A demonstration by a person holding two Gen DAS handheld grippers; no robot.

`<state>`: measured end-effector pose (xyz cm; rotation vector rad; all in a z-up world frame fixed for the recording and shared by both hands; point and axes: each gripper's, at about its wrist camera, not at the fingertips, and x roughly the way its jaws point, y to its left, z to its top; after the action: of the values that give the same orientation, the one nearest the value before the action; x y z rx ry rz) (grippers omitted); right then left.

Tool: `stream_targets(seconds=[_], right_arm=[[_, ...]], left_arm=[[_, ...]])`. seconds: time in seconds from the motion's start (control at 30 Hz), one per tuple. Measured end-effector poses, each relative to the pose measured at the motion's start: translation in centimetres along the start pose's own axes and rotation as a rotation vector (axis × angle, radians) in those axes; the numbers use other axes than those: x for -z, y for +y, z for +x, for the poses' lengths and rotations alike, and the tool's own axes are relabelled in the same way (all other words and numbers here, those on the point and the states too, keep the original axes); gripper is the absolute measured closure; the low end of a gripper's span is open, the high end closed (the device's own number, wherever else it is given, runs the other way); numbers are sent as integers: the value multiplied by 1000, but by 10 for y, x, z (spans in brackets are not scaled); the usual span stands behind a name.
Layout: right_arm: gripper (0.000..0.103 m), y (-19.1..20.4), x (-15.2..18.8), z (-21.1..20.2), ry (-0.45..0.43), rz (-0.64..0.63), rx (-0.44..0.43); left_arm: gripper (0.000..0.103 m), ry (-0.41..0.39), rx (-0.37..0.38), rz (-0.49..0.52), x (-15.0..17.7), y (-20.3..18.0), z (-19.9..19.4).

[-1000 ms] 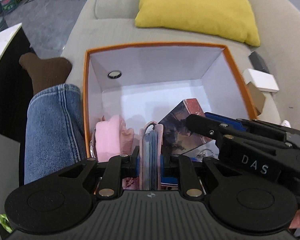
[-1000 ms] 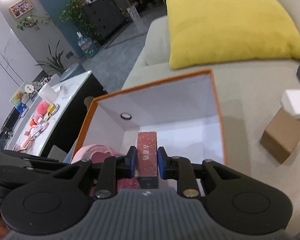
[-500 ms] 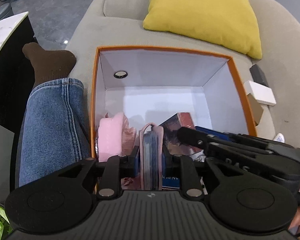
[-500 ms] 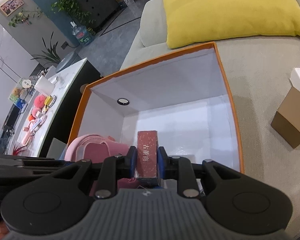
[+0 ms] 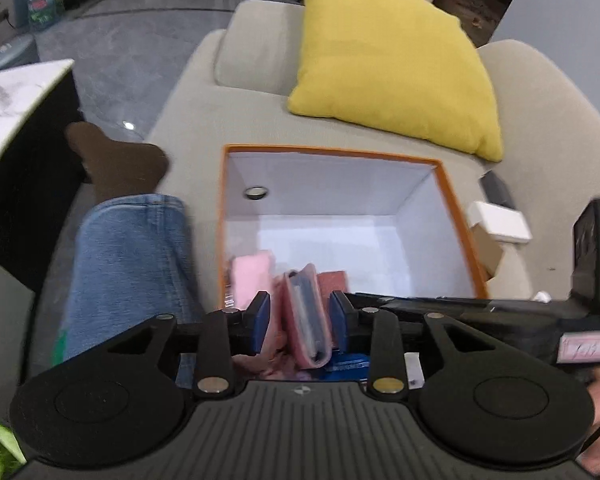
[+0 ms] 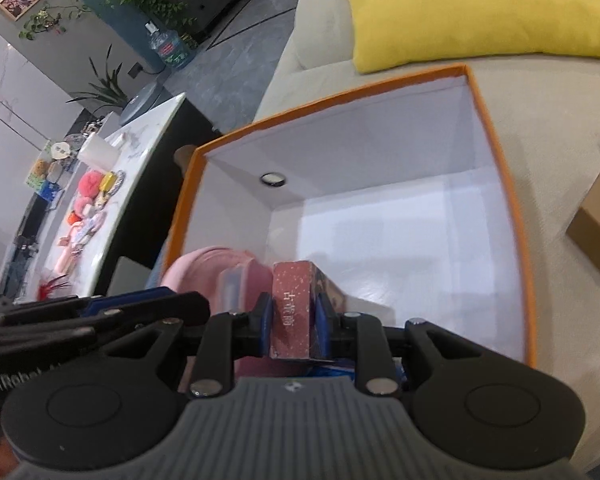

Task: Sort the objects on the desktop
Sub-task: 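Lower the wallet and card pack into the box and open both tools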

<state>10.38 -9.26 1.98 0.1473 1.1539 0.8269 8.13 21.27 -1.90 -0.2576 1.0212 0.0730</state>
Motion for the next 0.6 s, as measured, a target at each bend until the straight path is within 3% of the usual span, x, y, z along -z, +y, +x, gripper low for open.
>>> stream_targets(seconds=[0.07, 0.6], right_arm=[[96, 3, -1, 3, 8, 1, -5], [92, -13, -15, -3, 50, -54, -8]], left_arm=[[65, -8, -21, 2, 4, 3, 0], [65, -55, 22, 20, 18, 9, 2]])
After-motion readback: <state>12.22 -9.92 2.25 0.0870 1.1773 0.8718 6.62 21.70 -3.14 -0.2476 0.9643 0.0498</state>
